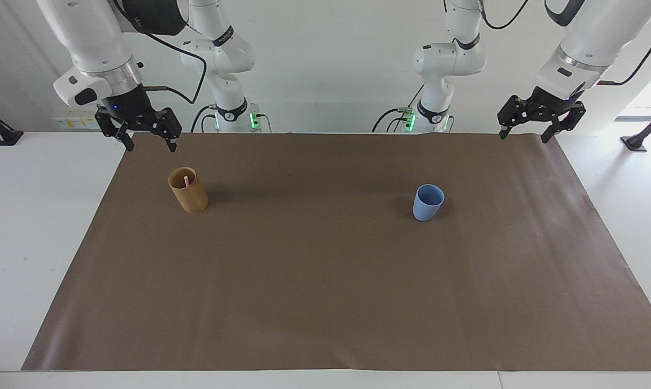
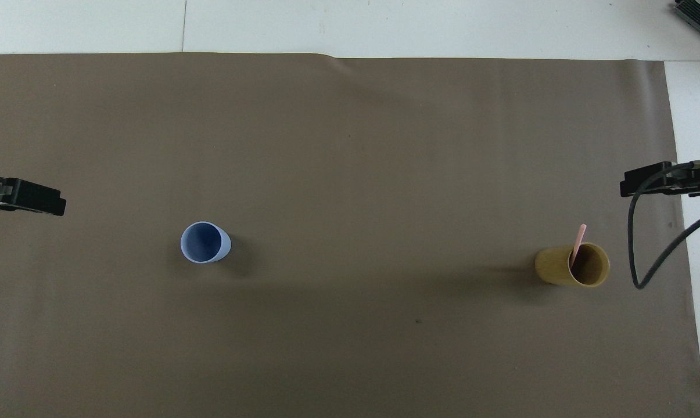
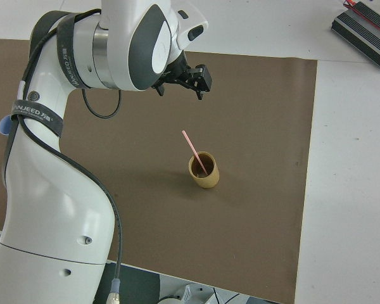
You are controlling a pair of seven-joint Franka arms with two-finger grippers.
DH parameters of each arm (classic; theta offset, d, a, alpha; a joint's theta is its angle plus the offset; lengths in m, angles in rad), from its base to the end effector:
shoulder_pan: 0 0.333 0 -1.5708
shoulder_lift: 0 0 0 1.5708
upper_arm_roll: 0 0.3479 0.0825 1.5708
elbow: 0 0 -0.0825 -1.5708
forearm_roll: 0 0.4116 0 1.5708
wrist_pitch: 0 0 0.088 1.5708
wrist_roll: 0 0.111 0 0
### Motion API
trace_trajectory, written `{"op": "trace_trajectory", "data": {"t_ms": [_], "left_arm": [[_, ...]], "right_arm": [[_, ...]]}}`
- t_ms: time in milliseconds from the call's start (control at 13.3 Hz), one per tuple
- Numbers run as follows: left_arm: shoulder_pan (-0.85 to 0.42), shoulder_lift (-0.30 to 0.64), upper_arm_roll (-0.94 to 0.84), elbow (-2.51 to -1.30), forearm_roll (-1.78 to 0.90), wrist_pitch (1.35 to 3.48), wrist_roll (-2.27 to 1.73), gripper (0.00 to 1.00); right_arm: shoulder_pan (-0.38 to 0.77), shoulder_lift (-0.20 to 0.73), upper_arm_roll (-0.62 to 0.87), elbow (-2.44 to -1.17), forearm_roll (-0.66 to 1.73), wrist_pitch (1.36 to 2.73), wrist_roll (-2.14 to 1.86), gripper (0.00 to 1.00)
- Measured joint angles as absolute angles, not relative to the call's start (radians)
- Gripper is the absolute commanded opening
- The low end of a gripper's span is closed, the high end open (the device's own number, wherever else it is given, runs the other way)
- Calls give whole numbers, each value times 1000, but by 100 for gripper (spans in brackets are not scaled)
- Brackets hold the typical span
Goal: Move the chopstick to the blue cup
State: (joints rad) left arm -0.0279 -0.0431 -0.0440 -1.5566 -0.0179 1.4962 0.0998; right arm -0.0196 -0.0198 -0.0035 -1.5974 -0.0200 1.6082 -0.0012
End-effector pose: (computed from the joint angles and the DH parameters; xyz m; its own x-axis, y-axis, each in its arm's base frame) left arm 0.5581 -0.0429 0.6776 0.9850 -0.1721 -0.0157 -0.1718 -0.9850 0.0176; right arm 0.5789 -0.0155 0.6539 0.9993 -0.0211 0.0306 -0.0218 -0.9996 0.0200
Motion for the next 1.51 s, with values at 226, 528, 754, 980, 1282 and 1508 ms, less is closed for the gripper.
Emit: {"op": "trace_trajectory", "data": {"t_ms": [226, 528, 754, 980, 1282, 1508], "left_arm": [[-28, -43, -44, -1563, -18, 1496, 98, 100], [-35, -41, -53, -1728, -19, 1627, 64, 100], [-55, -41, -62, -1902, -30, 1789, -4, 100], [-107, -43, -63, -2034, -56, 1929, -88, 100], [-190, -41, -66, -2190, -60, 2101, -173, 100], [-193, -41, -63, -2280, -60, 2186, -174, 100]], "right_arm": [[-20, -20, -4, -1597, -20, 1608, -1, 100], [-19, -20, -3, -1597, -20, 1608, -1, 100], [-19, -20, -3, -1597, -20, 1608, -1, 100], [-19, -20, -3, -1597, -20, 1608, -1, 100], [-19, -20, -3, -1597, -20, 1608, -1, 100], [-19, -20, -3, -1597, -20, 1608, -1, 100]]}}
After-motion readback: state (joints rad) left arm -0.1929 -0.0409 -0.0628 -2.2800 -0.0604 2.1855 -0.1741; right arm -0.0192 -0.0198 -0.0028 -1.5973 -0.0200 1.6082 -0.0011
